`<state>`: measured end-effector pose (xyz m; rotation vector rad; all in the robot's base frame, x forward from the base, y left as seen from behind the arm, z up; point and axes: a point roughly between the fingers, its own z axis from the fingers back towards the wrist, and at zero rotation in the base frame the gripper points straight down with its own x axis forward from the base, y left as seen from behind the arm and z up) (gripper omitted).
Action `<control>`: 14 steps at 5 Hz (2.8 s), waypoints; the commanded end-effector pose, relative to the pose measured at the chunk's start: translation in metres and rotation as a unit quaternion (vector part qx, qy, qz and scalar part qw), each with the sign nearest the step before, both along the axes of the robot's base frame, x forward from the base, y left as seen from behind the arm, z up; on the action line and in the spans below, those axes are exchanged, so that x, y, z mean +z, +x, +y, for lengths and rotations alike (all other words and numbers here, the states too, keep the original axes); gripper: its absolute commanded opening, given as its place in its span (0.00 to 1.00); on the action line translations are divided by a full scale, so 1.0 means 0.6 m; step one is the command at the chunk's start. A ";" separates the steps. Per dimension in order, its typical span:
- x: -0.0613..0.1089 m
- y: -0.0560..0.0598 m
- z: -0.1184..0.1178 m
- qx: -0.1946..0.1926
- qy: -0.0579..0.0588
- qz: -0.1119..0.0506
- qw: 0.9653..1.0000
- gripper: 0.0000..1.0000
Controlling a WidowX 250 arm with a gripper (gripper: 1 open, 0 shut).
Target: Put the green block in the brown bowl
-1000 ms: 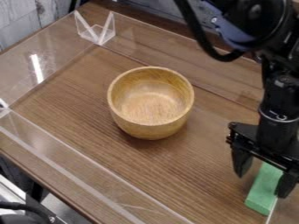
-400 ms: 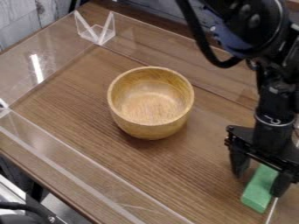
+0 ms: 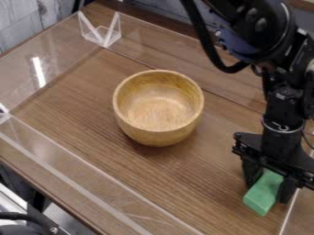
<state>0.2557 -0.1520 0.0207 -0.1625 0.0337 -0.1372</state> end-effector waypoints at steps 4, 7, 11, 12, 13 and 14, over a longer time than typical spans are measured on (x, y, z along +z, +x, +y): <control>0.189 0.012 0.068 0.053 -0.012 -0.026 0.998 0.00; 0.223 0.032 0.082 0.068 -0.006 -0.076 0.995 0.00; 0.159 0.042 0.077 0.037 0.013 -0.120 0.992 0.00; 0.152 0.047 0.088 0.035 0.015 -0.125 0.991 0.00; 0.140 0.053 0.094 0.032 0.018 -0.129 0.991 0.00; 0.133 0.061 0.091 0.028 0.017 -0.133 0.991 0.00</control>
